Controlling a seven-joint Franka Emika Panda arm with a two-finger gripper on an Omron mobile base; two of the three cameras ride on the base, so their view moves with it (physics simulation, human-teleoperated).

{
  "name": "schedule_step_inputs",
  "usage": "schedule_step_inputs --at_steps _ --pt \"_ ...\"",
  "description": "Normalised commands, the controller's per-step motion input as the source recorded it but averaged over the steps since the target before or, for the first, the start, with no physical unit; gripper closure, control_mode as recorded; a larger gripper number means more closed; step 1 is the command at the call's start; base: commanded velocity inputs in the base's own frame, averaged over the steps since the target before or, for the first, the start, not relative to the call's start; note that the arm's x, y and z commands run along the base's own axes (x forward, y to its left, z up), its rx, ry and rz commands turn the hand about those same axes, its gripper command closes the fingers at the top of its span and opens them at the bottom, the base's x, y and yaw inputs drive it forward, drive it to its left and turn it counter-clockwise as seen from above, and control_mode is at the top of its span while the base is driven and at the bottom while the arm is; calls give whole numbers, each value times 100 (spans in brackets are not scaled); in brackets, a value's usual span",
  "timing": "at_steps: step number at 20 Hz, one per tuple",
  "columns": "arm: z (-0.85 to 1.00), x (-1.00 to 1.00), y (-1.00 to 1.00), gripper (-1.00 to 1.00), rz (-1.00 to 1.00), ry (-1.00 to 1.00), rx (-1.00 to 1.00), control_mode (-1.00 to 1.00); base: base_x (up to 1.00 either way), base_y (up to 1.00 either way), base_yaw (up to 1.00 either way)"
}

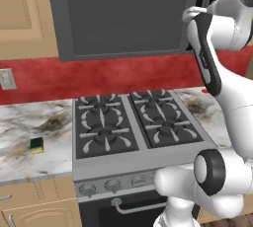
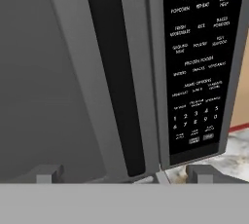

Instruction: Place the sponge inside the microwave to prepare for sanitizing.

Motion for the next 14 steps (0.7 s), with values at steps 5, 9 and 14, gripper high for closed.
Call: schedule_step_inputs --at_steps 5,9,14 --pt "-9 21 -8 -100 0 0 0 -100 0 0 0" --pt "-9 21 -6 -100 0 0 0 -100 0 0 0" --pt "-5 18 0 -100 0 0 0 -100 0 0 0"
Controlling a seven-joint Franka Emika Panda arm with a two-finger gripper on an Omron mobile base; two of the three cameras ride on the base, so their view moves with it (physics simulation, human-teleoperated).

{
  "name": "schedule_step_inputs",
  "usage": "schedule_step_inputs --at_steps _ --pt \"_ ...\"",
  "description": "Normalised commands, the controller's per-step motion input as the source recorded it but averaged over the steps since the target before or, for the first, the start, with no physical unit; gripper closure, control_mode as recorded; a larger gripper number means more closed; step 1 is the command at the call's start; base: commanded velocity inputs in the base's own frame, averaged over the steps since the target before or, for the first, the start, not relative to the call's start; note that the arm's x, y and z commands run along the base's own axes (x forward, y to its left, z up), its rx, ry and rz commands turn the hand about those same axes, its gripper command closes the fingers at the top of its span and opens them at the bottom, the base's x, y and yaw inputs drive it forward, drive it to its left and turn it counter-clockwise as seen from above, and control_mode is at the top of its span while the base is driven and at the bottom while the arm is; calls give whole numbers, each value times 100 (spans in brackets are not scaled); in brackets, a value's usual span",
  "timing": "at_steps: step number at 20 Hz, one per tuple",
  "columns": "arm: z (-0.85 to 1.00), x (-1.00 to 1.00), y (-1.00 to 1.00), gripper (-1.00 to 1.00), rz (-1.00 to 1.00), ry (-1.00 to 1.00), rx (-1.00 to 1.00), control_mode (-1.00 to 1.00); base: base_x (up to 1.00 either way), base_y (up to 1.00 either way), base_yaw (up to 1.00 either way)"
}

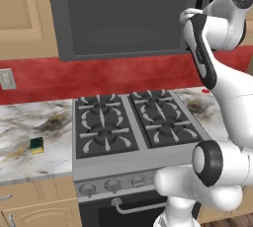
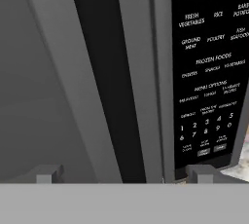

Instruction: Place the sponge inside the microwave to prepare for sanitizing.

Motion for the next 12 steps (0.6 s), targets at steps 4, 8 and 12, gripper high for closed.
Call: schedule_step_inputs --at_steps 4,8,12 --pt "-9 20 0 -100 0 0 0 -100 0 0 0" --pt "-11 21 -2 -100 0 0 0 -100 0 0 0" --pt "-10 23 -3 -100 0 0 0 -100 0 0 0"
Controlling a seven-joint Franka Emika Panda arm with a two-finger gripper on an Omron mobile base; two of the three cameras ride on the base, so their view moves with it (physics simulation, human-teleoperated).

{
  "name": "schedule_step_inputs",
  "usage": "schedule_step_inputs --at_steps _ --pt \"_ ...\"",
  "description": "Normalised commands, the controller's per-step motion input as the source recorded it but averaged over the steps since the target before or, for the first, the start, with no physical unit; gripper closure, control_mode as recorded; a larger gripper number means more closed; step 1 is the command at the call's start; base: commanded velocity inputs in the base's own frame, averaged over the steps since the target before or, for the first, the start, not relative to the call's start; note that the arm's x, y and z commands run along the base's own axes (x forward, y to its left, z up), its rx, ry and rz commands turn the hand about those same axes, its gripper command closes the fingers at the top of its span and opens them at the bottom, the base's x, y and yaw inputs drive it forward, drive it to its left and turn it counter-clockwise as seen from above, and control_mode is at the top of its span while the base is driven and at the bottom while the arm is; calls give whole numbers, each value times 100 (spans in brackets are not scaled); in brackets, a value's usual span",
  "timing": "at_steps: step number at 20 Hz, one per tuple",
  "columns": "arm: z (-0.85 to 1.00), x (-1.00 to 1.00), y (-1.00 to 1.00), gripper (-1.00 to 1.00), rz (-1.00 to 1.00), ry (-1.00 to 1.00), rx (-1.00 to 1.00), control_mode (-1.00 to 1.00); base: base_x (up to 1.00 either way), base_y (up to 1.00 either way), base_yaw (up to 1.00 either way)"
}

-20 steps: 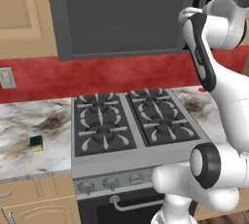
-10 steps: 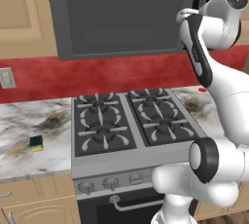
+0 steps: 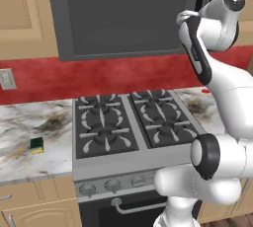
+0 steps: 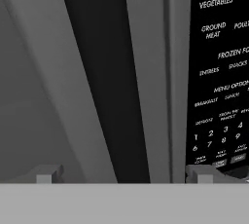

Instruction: Place the sponge inside the microwave to prepare for sanitizing.

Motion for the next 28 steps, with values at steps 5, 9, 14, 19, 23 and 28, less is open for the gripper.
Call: schedule_step_inputs --at_steps 5,9,14,19,23,28 --pt "-8 23 -7 -100 0 0 0 -100 0 0 0" --pt "-8 16 -10 -100 0 0 0 -100 0 0 0" --pt "-6 13 -5 -100 0 0 0 -100 0 0 0" --pt "-5 18 -2 -100 0 0 0 -100 0 0 0" --pt "-5 17 0 -100 0 0 0 -100 0 0 0" --pt "-3 15 0 100 0 0 0 -100 0 0 0"
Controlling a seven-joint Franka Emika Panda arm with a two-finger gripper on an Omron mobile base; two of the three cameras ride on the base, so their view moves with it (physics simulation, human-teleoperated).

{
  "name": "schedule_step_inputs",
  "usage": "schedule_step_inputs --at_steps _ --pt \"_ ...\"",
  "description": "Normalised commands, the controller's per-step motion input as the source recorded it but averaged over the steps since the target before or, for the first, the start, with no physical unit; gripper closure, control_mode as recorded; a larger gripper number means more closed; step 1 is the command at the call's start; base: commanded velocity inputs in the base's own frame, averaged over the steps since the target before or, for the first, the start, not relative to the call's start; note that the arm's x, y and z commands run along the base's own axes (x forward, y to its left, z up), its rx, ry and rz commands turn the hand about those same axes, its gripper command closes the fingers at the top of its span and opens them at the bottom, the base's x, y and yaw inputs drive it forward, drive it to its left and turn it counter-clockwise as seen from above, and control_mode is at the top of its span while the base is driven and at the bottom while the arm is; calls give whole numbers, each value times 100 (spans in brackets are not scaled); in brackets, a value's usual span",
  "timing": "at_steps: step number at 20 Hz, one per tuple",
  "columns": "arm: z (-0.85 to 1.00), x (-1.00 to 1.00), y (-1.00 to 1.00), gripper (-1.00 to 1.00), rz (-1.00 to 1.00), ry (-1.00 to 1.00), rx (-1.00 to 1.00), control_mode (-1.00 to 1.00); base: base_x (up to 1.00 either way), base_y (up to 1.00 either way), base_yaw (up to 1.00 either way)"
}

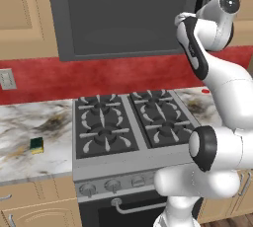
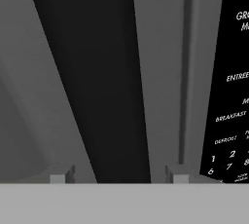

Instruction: Place the sponge inside the microwave to prepare for sanitizing.

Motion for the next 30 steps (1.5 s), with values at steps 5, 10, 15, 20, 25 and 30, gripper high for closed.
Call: schedule_step_inputs --at_steps 5,10,15,20,25,30 --pt "0 0 0 100 0 0 0 -100 0 0 0" --pt "0 -1 0 100 0 0 0 -100 0 0 0" --pt "0 -28 0 100 -1 0 0 -100 0 0 0" --pt "0 -67 13 100 -13 0 0 -100 0 0 0" --pt "0 -71 29 100 -14 5 -5 -100 0 0 0" --pt "0 -63 21 100 -11 7 -7 -100 0 0 0"
